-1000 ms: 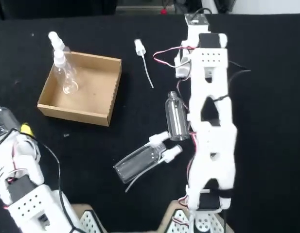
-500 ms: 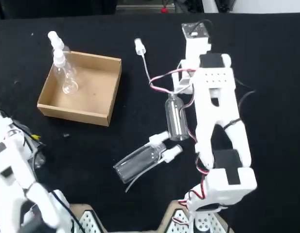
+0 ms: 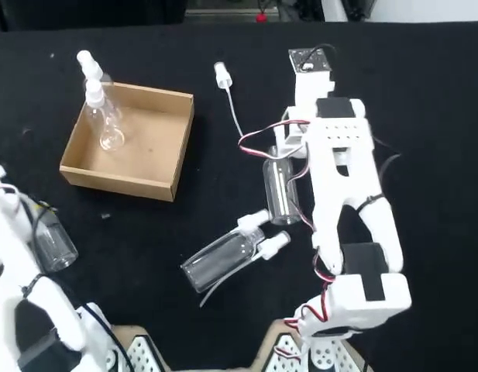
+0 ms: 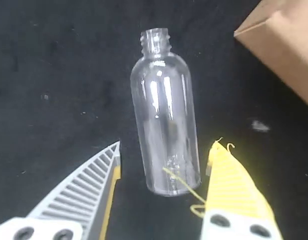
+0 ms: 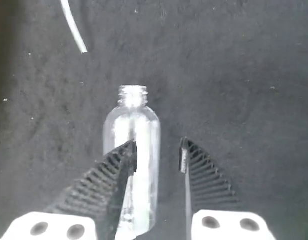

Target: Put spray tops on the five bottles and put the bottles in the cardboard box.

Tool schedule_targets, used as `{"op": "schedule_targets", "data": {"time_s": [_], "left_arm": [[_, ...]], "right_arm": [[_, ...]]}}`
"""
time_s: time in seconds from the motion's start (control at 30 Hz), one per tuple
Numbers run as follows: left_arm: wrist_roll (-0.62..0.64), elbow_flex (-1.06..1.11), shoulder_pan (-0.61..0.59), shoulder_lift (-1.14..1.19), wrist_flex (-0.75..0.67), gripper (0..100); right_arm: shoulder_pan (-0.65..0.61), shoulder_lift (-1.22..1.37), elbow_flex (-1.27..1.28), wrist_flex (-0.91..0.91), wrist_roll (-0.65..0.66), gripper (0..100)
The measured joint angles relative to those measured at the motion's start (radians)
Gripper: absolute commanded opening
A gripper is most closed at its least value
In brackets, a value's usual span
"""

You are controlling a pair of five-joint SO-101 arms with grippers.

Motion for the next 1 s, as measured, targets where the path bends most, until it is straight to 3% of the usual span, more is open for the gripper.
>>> {"op": "schedule_targets", "data": {"time_s": [0.1, 0.2, 0.3, 0.4, 0.57, 0.87, 1.0], "left_arm": [[-0.009, -0.173, 0.023, 0.0, 0.15, 26], [-0.009, -0.327, 0.123, 0.0, 0.276, 26], [-0.009, -0.423, 0.31, 0.0, 0.336, 26], [-0.005, -0.457, 0.535, 0.009, 0.31, 26], [0.038, -0.376, 0.784, 0.014, 0.038, 26], [0.044, 0.008, 0.927, 0.026, -0.666, 26], [0.074, 0.061, 0.997, 0.06, -0.79, 26]], "right_arm": [[0.048, 0.0, 0.003, -0.026, 0.003, 14.5], [0.097, 0.0, 0.003, -0.034, 0.044, 14.5], [0.161, 0.0, 0.003, -0.035, 0.068, 14.5], [0.233, 0.0, 0.003, -0.037, 0.097, 14.5], [0.359, 0.0, 0.003, -0.037, 0.14, 14.5], [0.442, 0.0, 0.078, -0.037, 0.186, 14.5], [0.443, 0.0, 0.078, -0.037, 0.186, 14.5]]}}
